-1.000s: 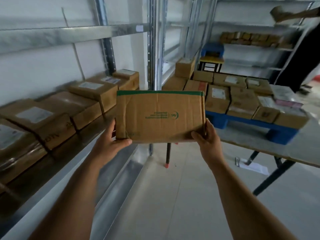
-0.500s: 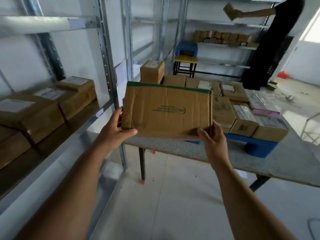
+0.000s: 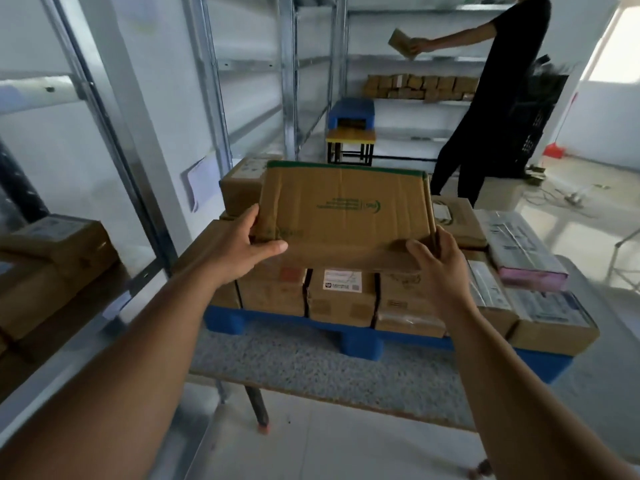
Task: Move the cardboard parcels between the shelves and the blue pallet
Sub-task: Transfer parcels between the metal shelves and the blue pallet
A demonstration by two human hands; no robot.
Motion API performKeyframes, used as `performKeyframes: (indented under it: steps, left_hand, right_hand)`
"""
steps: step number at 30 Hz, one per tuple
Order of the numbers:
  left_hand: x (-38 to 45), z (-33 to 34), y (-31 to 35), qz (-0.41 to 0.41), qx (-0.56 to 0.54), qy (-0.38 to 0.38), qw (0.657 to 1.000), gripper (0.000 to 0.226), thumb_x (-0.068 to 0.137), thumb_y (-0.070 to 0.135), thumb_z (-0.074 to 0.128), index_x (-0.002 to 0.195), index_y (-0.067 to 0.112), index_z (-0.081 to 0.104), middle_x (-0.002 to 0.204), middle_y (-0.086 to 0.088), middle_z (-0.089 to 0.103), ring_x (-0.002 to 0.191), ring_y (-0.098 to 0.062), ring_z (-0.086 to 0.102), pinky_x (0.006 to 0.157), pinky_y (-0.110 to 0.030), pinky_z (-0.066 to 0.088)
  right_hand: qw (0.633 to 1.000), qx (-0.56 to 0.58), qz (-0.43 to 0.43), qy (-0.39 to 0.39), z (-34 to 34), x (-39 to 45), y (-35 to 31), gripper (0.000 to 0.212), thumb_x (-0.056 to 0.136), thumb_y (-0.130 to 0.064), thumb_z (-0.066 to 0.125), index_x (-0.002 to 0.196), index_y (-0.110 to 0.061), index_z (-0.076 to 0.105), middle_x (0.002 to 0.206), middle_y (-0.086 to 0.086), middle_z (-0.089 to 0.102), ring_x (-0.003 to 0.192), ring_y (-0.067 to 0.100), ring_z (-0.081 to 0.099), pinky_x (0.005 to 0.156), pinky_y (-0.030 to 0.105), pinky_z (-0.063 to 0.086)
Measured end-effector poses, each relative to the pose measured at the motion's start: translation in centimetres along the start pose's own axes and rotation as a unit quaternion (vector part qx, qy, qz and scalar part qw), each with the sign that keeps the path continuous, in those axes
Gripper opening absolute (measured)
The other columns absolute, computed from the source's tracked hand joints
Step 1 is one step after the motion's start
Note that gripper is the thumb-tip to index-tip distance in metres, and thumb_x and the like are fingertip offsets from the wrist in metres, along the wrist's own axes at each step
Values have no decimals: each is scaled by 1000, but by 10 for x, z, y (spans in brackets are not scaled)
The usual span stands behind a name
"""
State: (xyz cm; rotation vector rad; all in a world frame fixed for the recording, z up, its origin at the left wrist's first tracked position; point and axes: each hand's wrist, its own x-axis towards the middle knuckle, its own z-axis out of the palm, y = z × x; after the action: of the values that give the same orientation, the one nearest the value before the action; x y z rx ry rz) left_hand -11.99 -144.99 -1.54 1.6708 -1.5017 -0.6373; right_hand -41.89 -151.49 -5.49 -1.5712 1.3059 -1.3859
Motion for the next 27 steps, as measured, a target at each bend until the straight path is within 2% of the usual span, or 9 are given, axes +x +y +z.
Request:
performKeyframes:
  steps: [5, 8, 10, 12, 14, 17, 21, 24, 27]
  left_hand:
    - [73, -11, 5, 26, 63, -16, 998, 83, 78, 50, 67, 147, 28, 25, 146, 1, 40, 131, -18, 40, 109, -42, 34]
    - [122, -21, 11, 46, 71, -14, 996, 70, 78, 48, 67, 139, 29, 38, 134, 7, 49, 124, -15, 46, 93, -27, 40]
    - [156, -29, 16, 47, 85, -10, 995, 71, 78, 51, 66, 139, 30, 38, 137, 6, 47, 123, -14, 43, 87, -24, 35]
    - [193, -37, 20, 38, 97, -9, 995, 77, 77, 54, 65, 143, 31, 32, 145, 0, 40, 127, -19, 41, 90, -28, 32]
    - [226, -41, 21, 36, 92, -14, 995, 79, 78, 53, 65, 144, 31, 29, 148, -1, 37, 131, -22, 39, 92, -30, 31]
    - [267, -41, 16, 27, 109, -30, 993, 81, 78, 53, 65, 145, 29, 28, 150, -3, 33, 134, -25, 35, 96, -36, 32]
    - [300, -41, -8, -26, 128, -73, 989, 94, 68, 63, 63, 147, 29, 25, 152, -5, 31, 136, -29, 33, 107, -46, 29]
    - [313, -43, -26, -41, 179, -100, 978, 108, 53, 82, 54, 146, 34, 25, 151, -4, 34, 136, -30, 33, 110, -53, 26]
    - [325, -44, -40, -56, 222, -93, 969, 115, 48, 88, 45, 146, 32, 24, 151, -5, 33, 137, -29, 31, 111, -51, 25]
  right_hand:
    - [1000, 1, 10, 14, 24, 64, 8, 29, 87, -36, 60, 112, -23, 56, 93, -9, 61, 84, 6, 59, 63, 25, 43]
    - [999, -26, -3, 27, 40, 110, -1, 27, 87, -38, 58, 109, -23, 55, 89, -9, 60, 78, 4, 58, 59, 23, 42]
    - [998, -37, -7, 40, 50, 143, -8, 23, 87, -38, 57, 106, -24, 54, 84, -11, 59, 69, -1, 56, 54, 20, 39]
    - [997, -44, -9, 55, 61, 174, -14, 22, 88, -37, 57, 105, -24, 54, 82, -11, 58, 65, -1, 56, 52, 19, 38]
    - [996, -46, -3, 71, 72, 201, -16, 29, 88, -35, 56, 113, -20, 54, 87, -9, 60, 73, 5, 57, 56, 23, 41]
    - [995, -50, 31, 82, 89, 233, -12, 53, 89, -36, 55, 135, -13, 43, 113, 2, 61, 94, 17, 60, 77, 35, 51]
    - [993, -72, 53, 81, 112, 257, 4, 41, 88, -35, 56, 123, -14, 51, 87, -4, 59, 71, 9, 55, 61, 30, 42]
    - [991, -87, 72, 67, 128, 265, 17, 32, 88, -36, 55, 112, -16, 53, 80, -5, 57, 71, 12, 56, 57, 28, 39]
    - [991, -76, 92, 55, 141, 272, 28, 37, 88, -36, 54, 117, -14, 52, 84, -4, 59, 76, 17, 58, 57, 28, 38]
